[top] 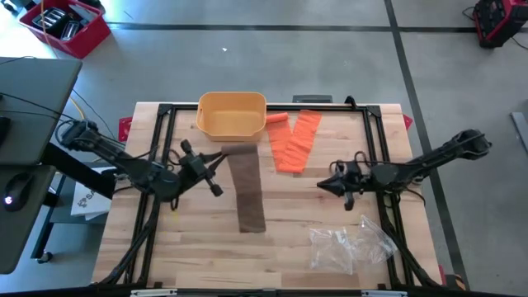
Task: Roll bandage
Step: Roll the brown bandage
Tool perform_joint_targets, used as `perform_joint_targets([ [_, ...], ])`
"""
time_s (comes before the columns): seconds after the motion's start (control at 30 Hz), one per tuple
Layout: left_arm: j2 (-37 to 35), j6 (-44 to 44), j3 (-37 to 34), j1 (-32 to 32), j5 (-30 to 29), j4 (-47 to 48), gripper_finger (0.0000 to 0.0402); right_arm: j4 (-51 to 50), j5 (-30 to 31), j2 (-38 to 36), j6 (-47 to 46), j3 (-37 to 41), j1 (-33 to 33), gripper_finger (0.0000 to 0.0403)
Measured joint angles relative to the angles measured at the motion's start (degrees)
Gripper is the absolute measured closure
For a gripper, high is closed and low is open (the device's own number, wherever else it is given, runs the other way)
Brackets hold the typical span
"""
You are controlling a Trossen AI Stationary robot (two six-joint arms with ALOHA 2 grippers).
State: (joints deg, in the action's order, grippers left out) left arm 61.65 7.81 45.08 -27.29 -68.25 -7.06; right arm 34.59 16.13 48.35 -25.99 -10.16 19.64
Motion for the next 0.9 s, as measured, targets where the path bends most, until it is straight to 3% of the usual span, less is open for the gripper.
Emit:
perform_joint_targets([
  [0.13,0.02,-1.12,-2.08,3.3,-0.4,0.17,0.0394,-1.12,-1.25,14.64,5.18,-9.15,2.24,0.0403],
  [0.3,-0.11,0.02,-2.1,4.78,-0.63,-0.11,0.0394,-8.92,-8.28,31.15,7.0,-24.57,2.0,0.039],
  [0.6,-0.13,-5.13,-2.08,4.7,-1.87,2.55,0.0389,-25.93,-16.45,54.14,13.75,-49.05,1.75,0.0285],
  [0.73,-0.13,-10.03,-2.08,4.48,-1.76,6.73,0.0389,-32.42,-16.7,62.97,19.34,-57.67,1.75,0.0248],
  [0.9,-0.13,-15.35,-2.08,3.87,1.91,11.25,0.0388,-38.53,-11.63,72.02,22.46,-66.71,1.73,0.0245],
])
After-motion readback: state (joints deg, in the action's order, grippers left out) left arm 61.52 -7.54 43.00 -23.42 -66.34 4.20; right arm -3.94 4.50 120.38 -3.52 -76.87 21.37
